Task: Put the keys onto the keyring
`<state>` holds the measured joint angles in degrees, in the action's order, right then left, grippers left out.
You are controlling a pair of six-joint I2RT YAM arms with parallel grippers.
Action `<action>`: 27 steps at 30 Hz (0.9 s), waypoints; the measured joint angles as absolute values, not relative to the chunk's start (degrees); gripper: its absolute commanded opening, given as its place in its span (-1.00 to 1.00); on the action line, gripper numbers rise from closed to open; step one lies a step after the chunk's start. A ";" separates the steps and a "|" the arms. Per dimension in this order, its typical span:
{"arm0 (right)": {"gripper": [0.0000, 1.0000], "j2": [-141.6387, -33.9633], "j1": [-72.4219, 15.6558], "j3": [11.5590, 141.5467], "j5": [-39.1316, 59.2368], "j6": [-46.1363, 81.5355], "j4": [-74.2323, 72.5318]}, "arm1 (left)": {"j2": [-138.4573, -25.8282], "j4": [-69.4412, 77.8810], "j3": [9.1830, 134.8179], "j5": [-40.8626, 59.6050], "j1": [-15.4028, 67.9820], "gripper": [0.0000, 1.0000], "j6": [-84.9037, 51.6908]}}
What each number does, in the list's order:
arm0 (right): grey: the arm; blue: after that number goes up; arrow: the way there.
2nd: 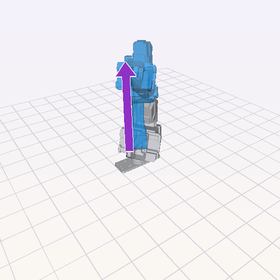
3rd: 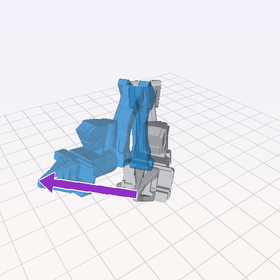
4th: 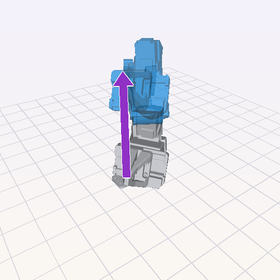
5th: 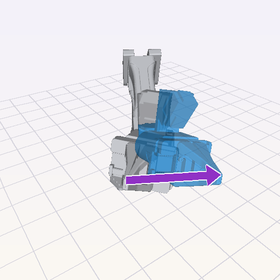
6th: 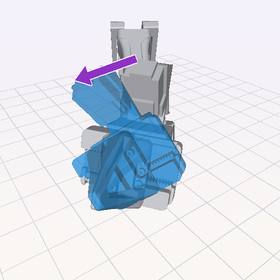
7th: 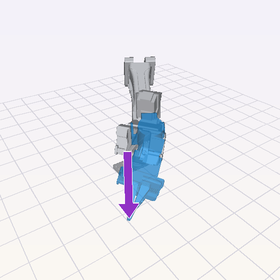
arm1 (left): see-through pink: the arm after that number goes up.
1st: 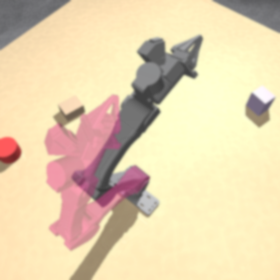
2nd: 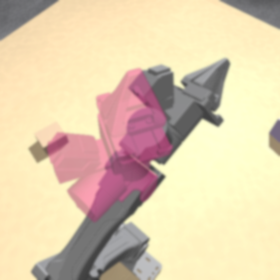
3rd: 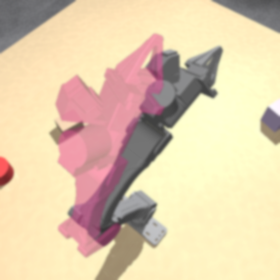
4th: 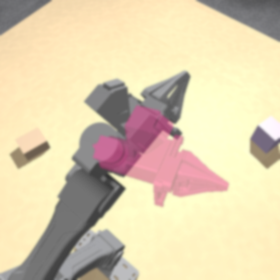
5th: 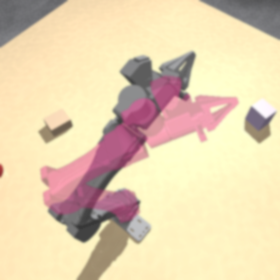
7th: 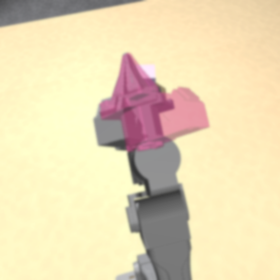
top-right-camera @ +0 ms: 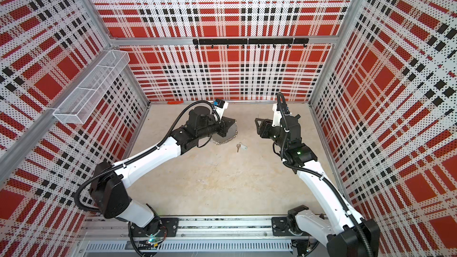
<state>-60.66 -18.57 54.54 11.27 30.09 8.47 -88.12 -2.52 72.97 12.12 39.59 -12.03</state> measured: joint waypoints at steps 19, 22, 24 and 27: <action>-0.06 -64.66 -18.57 54.57 38.15 34.11 -12.12 | -83.31 8.14 69.45 33.26 33.43 -1.00 -14.74; -0.12 -66.15 -18.57 54.57 39.29 34.65 -13.56 | -83.26 10.17 68.99 33.71 33.32 -1.00 -16.05; -0.18 -67.16 -18.57 54.50 39.97 35.22 -14.63 | -83.11 11.73 68.07 34.13 33.06 -1.00 -16.99; -0.24 -67.83 -18.57 53.43 40.62 37.01 -17.67 | -83.11 13.67 66.81 35.31 32.60 -1.00 -19.03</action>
